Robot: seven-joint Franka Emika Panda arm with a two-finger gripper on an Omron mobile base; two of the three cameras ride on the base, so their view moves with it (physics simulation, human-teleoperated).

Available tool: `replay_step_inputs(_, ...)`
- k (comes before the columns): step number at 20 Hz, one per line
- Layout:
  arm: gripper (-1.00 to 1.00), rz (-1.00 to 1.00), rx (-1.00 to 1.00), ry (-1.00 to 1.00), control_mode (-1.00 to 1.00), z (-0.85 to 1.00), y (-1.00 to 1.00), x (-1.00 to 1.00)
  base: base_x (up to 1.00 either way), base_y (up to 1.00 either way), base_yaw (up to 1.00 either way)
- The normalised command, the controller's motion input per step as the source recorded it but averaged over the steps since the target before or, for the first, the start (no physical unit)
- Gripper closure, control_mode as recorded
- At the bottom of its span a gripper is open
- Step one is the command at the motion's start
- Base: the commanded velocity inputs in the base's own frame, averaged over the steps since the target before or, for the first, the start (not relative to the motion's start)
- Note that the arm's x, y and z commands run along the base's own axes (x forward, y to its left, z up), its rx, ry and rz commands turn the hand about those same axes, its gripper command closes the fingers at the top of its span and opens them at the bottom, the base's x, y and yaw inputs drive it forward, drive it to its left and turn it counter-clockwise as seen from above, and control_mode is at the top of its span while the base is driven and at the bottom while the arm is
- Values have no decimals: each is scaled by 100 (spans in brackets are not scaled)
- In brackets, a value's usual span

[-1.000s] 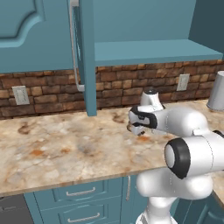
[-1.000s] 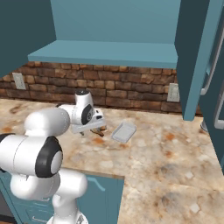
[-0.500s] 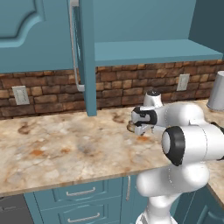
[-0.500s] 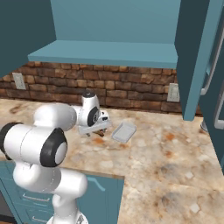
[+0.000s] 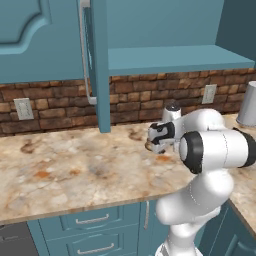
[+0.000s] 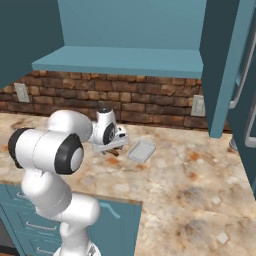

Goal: Retrieve the tupperware from the cabinet, then place the raw meat into the tupperware to avoid contamination.

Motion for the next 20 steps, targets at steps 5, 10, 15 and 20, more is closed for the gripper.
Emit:
replay_step_inputs(5, -100, 0, 0, 0, -100, -26, 0, 31, 0, 0, 0)
replay_step_inputs(10, -100, 0, 0, 0, -100, -25, 0, 30, 0, 0, 0)
replay_step_inputs(15, -100, 1, 0, 0, -100, -20, 0, 32, 0, 0, 0)
replay_step_inputs(20, -100, 2, 0, 0, -100, -18, 0, 27, 0, 0, 0)
